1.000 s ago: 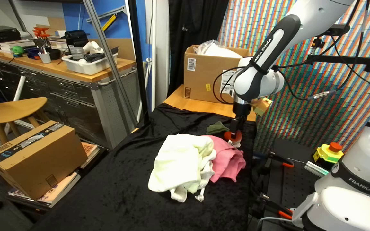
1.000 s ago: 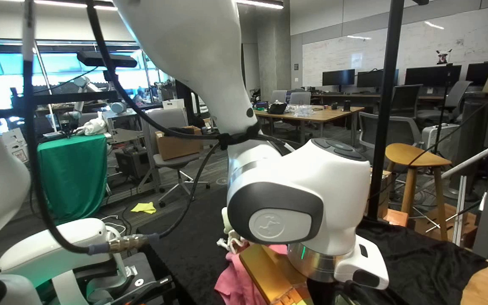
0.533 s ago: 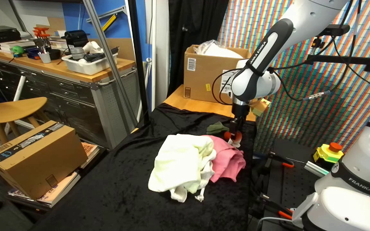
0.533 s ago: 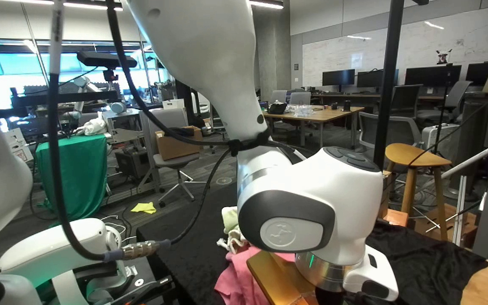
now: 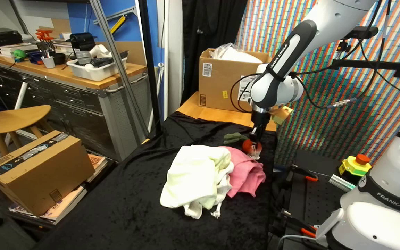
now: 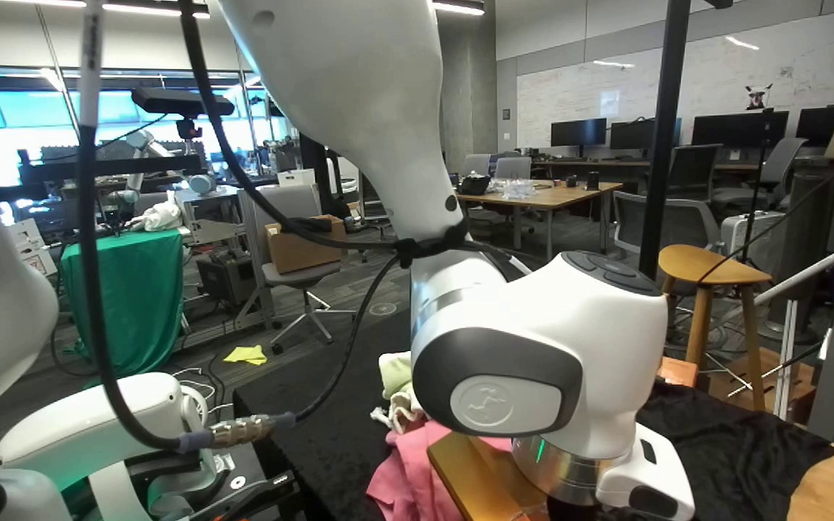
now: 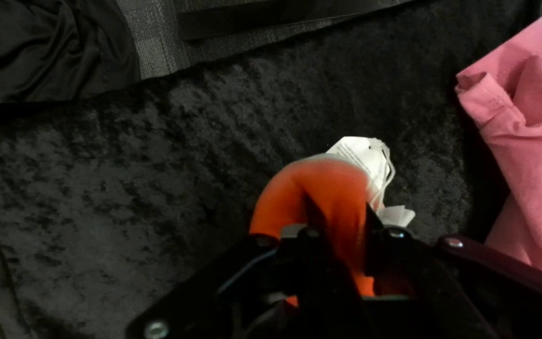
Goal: Pile up all the objects on the table.
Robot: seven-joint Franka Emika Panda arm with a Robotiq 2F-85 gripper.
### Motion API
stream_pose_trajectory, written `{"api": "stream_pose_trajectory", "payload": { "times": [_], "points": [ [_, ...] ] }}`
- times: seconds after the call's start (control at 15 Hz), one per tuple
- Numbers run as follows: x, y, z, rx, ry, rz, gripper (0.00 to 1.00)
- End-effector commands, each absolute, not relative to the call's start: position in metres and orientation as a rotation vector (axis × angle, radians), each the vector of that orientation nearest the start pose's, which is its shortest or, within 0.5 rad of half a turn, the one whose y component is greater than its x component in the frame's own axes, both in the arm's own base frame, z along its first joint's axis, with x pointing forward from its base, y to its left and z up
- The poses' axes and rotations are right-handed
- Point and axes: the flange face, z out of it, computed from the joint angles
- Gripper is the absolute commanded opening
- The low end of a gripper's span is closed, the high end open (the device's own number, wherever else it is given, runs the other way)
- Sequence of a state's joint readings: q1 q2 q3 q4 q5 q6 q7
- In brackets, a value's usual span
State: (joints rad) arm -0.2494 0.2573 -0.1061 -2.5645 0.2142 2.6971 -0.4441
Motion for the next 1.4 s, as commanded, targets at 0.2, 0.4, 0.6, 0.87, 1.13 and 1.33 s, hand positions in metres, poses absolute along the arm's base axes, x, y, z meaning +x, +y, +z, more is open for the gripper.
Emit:
{"api": "stream_pose_trajectory", "payload": {
  "times": [0.2, 0.4, 0.6, 0.87, 1.13, 1.33],
  "points": [
    [0.405, -0.155, 0.196, -3.068, 0.106, 0.093, 0.10],
    [0.405, -0.150, 0.222, -3.114, 0.031, 0.091, 0.13],
    [0.409, -0.142, 0.254, -3.168, -0.044, 0.083, 0.12],
    [0.419, -0.123, 0.299, -3.230, -0.140, 0.023, 0.12],
    [0.431, -0.089, 0.341, -3.265, -0.268, -0.087, 0.12],
    [0.442, -0.056, 0.364, -3.255, -0.345, -0.163, 0.12]
  ]
}}
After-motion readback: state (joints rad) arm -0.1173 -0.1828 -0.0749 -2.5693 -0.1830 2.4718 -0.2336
